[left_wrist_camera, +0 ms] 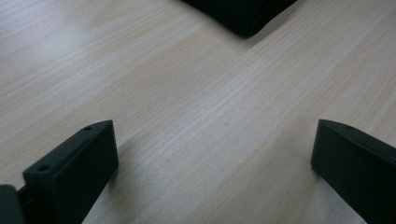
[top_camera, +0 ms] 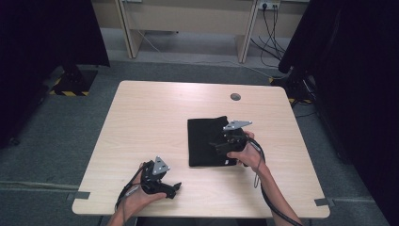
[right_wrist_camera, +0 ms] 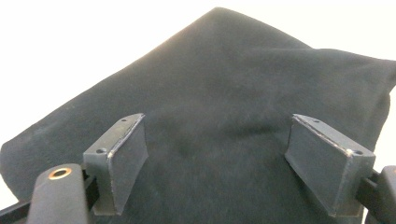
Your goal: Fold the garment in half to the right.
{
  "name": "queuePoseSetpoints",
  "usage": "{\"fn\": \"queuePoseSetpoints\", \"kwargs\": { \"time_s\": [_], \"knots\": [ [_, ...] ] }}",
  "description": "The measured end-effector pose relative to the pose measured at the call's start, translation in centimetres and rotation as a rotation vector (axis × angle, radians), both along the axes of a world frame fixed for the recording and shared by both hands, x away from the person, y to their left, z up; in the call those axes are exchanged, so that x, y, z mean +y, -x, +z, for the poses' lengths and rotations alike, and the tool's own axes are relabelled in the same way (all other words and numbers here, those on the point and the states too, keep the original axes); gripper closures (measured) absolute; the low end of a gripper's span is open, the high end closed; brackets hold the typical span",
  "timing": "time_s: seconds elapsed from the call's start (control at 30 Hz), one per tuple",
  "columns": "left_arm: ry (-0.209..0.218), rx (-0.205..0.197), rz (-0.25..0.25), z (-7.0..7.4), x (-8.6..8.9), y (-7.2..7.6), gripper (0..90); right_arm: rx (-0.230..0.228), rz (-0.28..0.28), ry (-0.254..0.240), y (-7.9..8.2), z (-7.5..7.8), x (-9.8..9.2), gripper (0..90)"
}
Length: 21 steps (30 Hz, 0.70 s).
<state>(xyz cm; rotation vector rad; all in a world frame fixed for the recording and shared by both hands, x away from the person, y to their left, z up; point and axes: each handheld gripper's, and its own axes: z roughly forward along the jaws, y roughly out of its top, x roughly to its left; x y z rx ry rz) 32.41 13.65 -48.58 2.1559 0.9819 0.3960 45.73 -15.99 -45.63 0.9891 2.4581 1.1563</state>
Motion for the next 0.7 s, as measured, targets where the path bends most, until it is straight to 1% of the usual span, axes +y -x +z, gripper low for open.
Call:
{"fn": "queuePoseSetpoints", "kwargs": {
  "time_s": [0.07, 0.17, 0.2, 0.37, 0.43, 0.5, 0.53, 0.57, 0.6, 0.7],
  "knots": [
    [0.000, 0.000, 0.000, 0.0, 0.0, 0.0, 0.0, -0.005, -0.008, -0.010, 0.5, 0.1, -0.3, 20.3],
    [0.000, 0.000, 0.000, 0.0, 0.0, 0.0, 0.0, -0.009, -0.022, 0.002, 1.3, 0.2, -0.7, 19.7],
    [0.000, 0.000, 0.000, 0.0, 0.0, 0.0, 0.0, -0.009, -0.025, -0.002, 1.6, 0.2, -0.9, 18.8],
    [0.000, 0.000, 0.001, 0.0, 0.0, 0.0, 0.0, -0.010, -0.029, -0.032, 2.5, 0.3, -1.3, 17.5],
    [0.000, 0.000, 0.001, 0.0, 0.0, 0.0, 0.0, -0.004, -0.028, -0.048, 3.0, 0.3, -1.4, 17.5],
    [0.000, 0.000, 0.001, 0.0, 0.0, 0.0, 0.0, -0.008, -0.022, -0.068, 3.4, 0.2, -1.5, 17.3],
    [0.001, 0.000, 0.001, 0.0, 0.0, 0.0, 0.0, -0.003, -0.021, -0.070, 3.5, 0.1, -1.5, 17.3],
    [0.001, 0.000, 0.001, 0.0, 0.0, 0.0, 0.0, 0.000, -0.016, -0.058, 3.7, 0.1, -1.5, 17.1],
    [0.000, 0.000, 0.001, 0.0, 0.0, 0.0, 0.0, -0.005, -0.015, -0.055, 3.8, 0.1, -1.5, 17.0],
    [0.001, 0.000, 0.001, 0.0, 0.0, 0.0, 0.0, -0.001, -0.009, -0.058, 4.3, 0.1, -1.5, 16.7]
  ]
}}
